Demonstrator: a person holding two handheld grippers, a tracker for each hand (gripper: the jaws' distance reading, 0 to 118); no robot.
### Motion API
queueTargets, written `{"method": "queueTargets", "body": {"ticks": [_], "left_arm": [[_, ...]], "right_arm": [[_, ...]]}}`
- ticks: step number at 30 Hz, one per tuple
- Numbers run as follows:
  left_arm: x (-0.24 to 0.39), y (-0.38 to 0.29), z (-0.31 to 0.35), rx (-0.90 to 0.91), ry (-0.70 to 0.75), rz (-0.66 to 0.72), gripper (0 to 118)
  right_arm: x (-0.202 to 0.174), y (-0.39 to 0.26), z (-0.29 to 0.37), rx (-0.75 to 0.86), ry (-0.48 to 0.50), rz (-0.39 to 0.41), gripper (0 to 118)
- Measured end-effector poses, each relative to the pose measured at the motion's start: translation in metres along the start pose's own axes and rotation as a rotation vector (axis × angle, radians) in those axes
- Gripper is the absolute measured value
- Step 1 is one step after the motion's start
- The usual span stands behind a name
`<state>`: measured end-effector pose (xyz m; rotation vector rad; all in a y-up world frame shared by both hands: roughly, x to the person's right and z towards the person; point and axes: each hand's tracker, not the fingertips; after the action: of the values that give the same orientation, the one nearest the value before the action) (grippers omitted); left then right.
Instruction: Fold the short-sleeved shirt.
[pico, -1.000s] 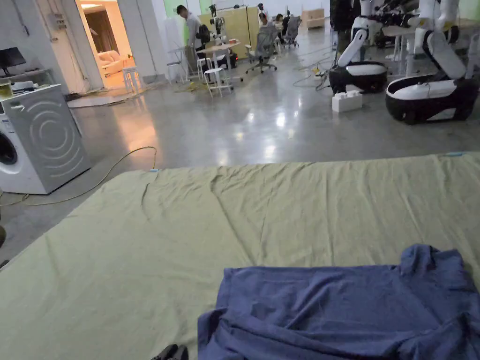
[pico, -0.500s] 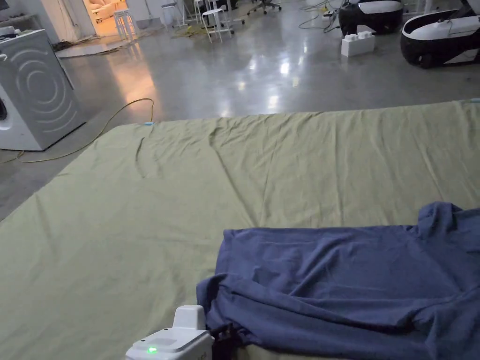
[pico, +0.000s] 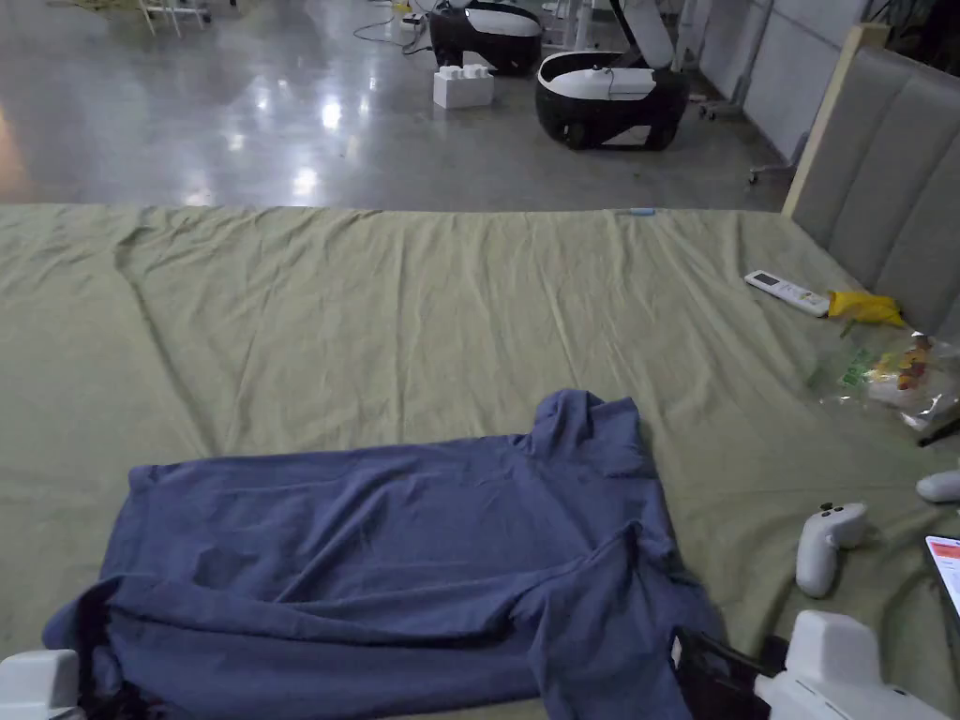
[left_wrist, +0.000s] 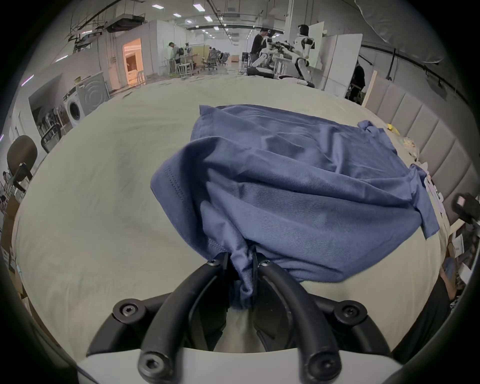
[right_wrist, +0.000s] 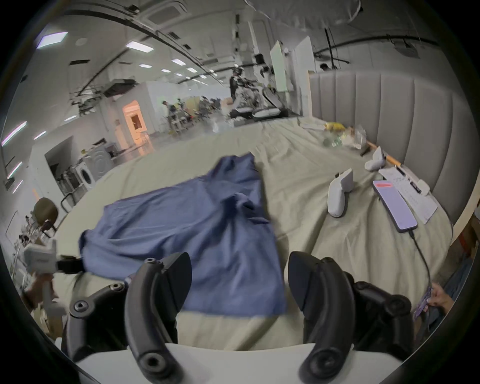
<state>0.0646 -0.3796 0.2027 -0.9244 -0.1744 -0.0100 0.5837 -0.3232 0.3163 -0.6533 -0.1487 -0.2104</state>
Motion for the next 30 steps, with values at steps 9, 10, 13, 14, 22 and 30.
{"method": "queueTargets", "body": {"ticks": [9, 10, 13, 14, 22, 30], "left_arm": [[-0.001, -0.001, -0.002, 0.020, 0.026, -0.006, 16], [0.000, -0.001, -0.003, 0.018, 0.027, -0.009, 16], [-0.002, 0.003, -0.001, 0.016, 0.020, 0.000, 16], [-0.006, 0.007, 0.002, 0.006, -0.003, 0.045, 16], [-0.014, 0.029, 0.088, 0.172, -0.085, 0.136, 12], [-0.026, -0.015, 0.150, 0.179, -0.101, 0.128, 12]], "right_arm": [[-0.018, -0.014, -0.082, -0.085, -0.062, 0.246, 46], [-0.023, -0.013, -0.083, -0.096, -0.055, 0.290, 35], [-0.014, -0.006, -0.086, -0.117, -0.055, 0.222, 12], [-0.010, -0.001, -0.082, -0.122, -0.047, 0.162, 8], [-0.016, 0.031, -0.017, -0.037, -0.135, 0.109, 6], [-0.005, 0.013, 0.063, -0.003, -0.116, 0.033, 6]]}}
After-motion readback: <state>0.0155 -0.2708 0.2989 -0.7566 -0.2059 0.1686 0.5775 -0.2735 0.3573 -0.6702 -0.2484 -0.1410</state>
